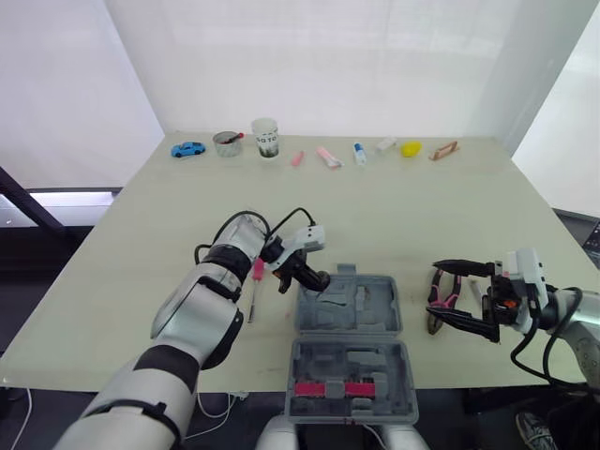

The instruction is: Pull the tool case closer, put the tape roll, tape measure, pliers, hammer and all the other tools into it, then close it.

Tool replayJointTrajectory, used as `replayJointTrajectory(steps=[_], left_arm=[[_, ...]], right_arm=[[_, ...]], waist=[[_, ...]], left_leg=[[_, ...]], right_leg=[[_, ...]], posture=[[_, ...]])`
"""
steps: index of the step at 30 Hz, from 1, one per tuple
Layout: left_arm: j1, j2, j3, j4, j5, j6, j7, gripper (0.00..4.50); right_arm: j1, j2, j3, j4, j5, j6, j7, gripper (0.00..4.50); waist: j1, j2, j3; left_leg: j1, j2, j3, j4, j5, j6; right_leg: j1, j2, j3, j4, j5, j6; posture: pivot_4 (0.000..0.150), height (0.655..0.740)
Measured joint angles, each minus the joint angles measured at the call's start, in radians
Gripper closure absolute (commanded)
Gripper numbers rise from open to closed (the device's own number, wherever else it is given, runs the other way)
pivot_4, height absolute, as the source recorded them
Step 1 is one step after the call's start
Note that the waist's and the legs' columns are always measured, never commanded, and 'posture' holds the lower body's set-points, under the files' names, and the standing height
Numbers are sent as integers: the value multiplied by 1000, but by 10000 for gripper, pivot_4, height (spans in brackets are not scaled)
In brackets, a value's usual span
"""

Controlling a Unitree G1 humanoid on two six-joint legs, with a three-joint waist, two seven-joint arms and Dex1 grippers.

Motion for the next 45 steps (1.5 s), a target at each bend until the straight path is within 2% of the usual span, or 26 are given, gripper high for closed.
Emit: replayJointTrajectory(steps=[16, 18, 20, 22, 23, 24, 26, 28, 29, 30, 34, 40, 45], left_arm=[[0, 14, 27, 53, 19, -6, 0, 44109], [0, 14, 35, 56, 24, -7, 0, 38342], [0, 13, 36, 56, 25, -8, 0, 35486], [0, 11, 38, 56, 27, -9, 0, 28300], [0, 10, 39, 56, 30, -10, 0, 22216], [0, 10, 39, 56, 32, -11, 0, 20706], [0, 9, 44, 56, 36, -15, 0, 8118], [0, 8, 44, 56, 38, -17, 0, 6647], [0, 9, 44, 56, 37, -18, -1, 2081], [0, 9, 43, 54, 35, -23, -4, 734], [-1, 14, 30, 49, 29, -29, -4, 734], [-8, 44, -49, -57, -83, -8, -4, 734], [-4, 122, -88, -190, -225, 37, -5, 734]], right_arm=[[7, 10, 0, 5, -2, -23, 6, 0], [7, 10, 0, 9, -2, -24, 6, 0], [7, 11, 0, 9, -2, -25, 7, 0], [8, 11, 0, 9, -2, -25, 7, 0], [8, 11, 0, 9, -2, -25, 7, 0], [8, 11, 0, 9, -2, -25, 7, 0], [8, 11, 0, 9, -2, -25, 7, 0], [8, 11, 0, 9, -2, -25, 7, 0], [8, 11, 0, 9, -2, -25, 7, 0], [8, 11, 0, 9, -2, -25, 7, 0], [8, 11, 0, 9, -2, -25, 7, 0], [7, 15, 0, 10, -3, -26, 6, 0], [8, 30, 1, 10, -5, -29, 2, 0]], waist=[[1, 0, 0], [0, 0, 0], [0, 0, 0], [1, 0, 0], [0, 0, 0], [0, 0, 0], [0, 0, 0], [0, 0, 0], [0, 0, 0], [0, 0, 0], [0, 0, 0], [0, 0, 0], [-2, 0, 0]], left_leg=[[0, -1, 0, 0, 0, 0], [0, -1, 0, 0, 0, 0], [0, -1, 0, 0, 0, 0], [0, -1, 0, 0, 0, 0], [0, -1, 0, 0, 0, 0], [0, -1, 0, 0, 0, 0], [0, -1, 0, 0, 0, 0], [0, -1, 0, 0, 0, 0], [0, -1, 0, 0, 0, 0], [0, -1, 0, 0, 0, 0], [0, -1, 0, 0, 0, 0], [0, -1, 0, 0, 0, 0], [0, 0, 0, 0, 0, 0]], right_leg=[[0, 1, 0, 0, 0, 0], [0, 1, 0, 0, 0, 0], [0, 1, 0, 0, 0, 0], [0, 1, 0, 0, 0, 0], [0, 1, 0, 0, 0, 0], [0, 1, 0, 0, 0, 0], [0, 1, 0, 0, 0, 0], [0, 1, 0, 0, 0, 0], [0, 1, 0, 0, 0, 0], [0, 1, 0, 0, 0, 0], [0, 1, 0, 0, 0, 0], [0, 1, 0, 0, 0, 0], [0, 1, 0, 1, 0, 0]], posture=[[1500, 7400], [1500, 7400], [1500, 7400], [1500, 7400], [1500, 7400], [1500, 7400], [1500, 7400], [1500, 7400], [1500, 7400], [1500, 7400], [1500, 7400], [1500, 7400], [1500, 7400]])
